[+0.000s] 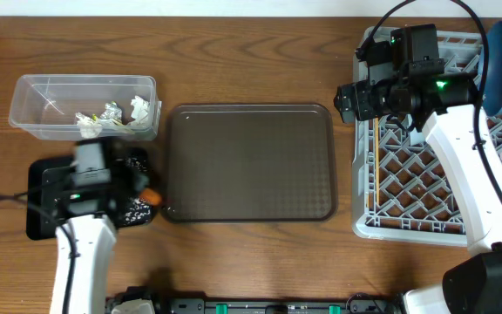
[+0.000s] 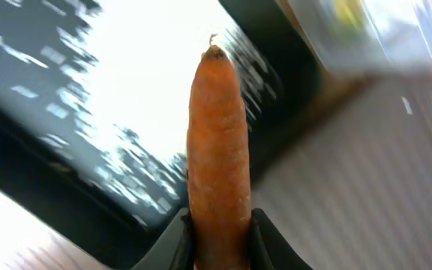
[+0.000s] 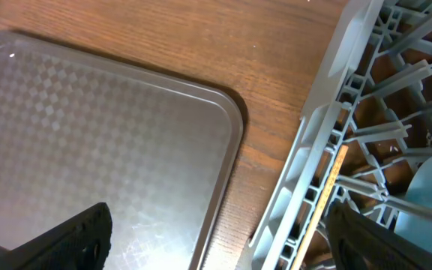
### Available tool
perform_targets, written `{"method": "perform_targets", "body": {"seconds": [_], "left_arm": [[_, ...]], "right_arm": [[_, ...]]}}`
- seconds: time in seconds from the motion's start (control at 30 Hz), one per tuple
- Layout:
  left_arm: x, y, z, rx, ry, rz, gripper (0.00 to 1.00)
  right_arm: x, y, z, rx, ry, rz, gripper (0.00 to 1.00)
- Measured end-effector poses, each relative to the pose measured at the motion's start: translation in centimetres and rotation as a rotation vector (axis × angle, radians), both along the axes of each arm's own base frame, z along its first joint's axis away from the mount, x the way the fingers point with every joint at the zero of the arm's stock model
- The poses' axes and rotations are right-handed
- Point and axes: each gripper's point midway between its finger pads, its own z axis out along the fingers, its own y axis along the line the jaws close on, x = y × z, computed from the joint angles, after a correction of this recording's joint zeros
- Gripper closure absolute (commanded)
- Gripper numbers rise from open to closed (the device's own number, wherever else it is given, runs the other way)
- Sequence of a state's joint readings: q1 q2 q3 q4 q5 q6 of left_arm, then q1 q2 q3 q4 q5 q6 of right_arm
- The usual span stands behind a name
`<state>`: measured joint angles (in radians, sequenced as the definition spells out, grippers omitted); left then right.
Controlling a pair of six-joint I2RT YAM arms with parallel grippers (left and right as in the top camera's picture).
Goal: Sort waste into correct bins and load items into the dishwasher rack
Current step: 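Carry the carrot left and drop it onto the black tray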
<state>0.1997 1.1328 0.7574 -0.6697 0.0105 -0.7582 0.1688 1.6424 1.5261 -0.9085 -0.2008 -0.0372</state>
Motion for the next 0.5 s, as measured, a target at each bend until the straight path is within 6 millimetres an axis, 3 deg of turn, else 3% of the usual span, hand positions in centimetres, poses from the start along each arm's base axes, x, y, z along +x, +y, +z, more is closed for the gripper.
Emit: {"method": "perform_targets", "body": {"seconds": [0.2, 0.33, 0.5], "left_arm": [[-1.2, 7.5, -0.2, 0.036, -0.024, 0.242, 0.92], [-2.2, 10.7, -1.2, 0.041, -0.005, 0.351, 0.92], [-3.2, 13.0, -3.5, 0.019, 0.05, 0.427, 0.91]], "right_arm": [[-0.1, 0.0, -0.1, -0.002, 0.007, 0.0, 0.11], [-0.2, 0.0, -0.1, -0.002, 0.007, 0.0, 0.11], [-0.3, -0.1, -0.2, -0.003, 0.015, -0.001, 0.11]]}}
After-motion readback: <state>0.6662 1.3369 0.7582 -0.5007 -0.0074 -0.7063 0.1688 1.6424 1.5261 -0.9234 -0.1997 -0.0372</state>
